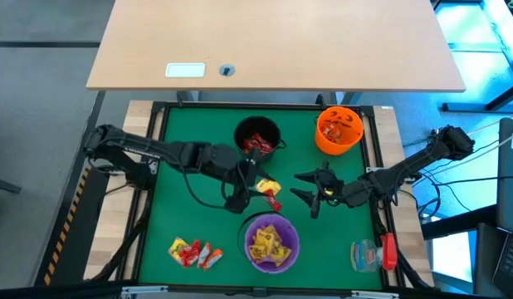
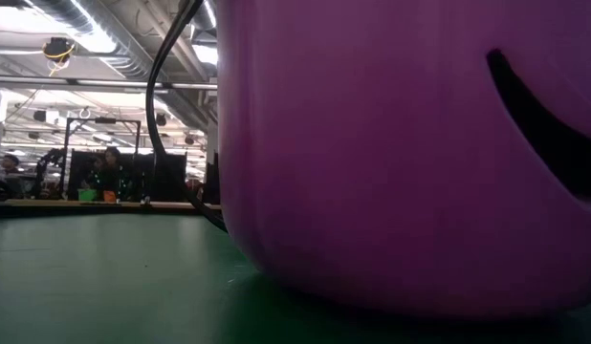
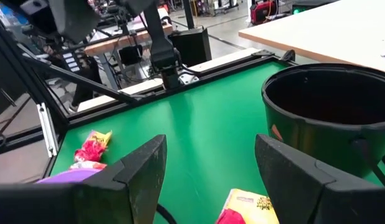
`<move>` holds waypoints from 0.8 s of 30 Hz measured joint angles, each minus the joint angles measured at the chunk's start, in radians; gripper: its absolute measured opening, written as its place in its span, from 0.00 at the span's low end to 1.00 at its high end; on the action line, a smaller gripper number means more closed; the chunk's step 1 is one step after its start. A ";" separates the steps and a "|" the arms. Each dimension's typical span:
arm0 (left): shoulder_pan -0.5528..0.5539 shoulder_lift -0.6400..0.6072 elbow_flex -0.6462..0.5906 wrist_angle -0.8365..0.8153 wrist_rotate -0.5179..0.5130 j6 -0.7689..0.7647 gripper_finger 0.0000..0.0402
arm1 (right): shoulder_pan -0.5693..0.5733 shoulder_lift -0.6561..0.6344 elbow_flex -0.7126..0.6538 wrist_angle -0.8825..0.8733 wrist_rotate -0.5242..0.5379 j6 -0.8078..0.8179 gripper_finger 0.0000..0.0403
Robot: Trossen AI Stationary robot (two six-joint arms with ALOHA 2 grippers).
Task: Sort candy
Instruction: Put the yellow candy into the purple bucket
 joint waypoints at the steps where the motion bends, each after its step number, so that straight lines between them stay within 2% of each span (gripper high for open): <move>1: 0.006 0.000 0.000 -0.002 0.006 0.000 0.48 | 0.000 0.000 0.000 -0.003 0.000 0.000 0.60; 9: 0.043 -0.001 0.000 -0.025 0.013 0.000 0.48 | 0.000 0.000 0.000 -0.066 -0.030 0.005 0.60; 15: 0.066 -0.009 0.000 -0.050 0.013 0.000 0.48 | -0.031 0.000 0.000 -0.178 -0.049 0.078 0.60; 24: 0.101 -0.028 -0.001 -0.118 -0.002 -0.008 0.48 | -0.112 0.033 0.000 -0.197 -0.177 0.099 0.60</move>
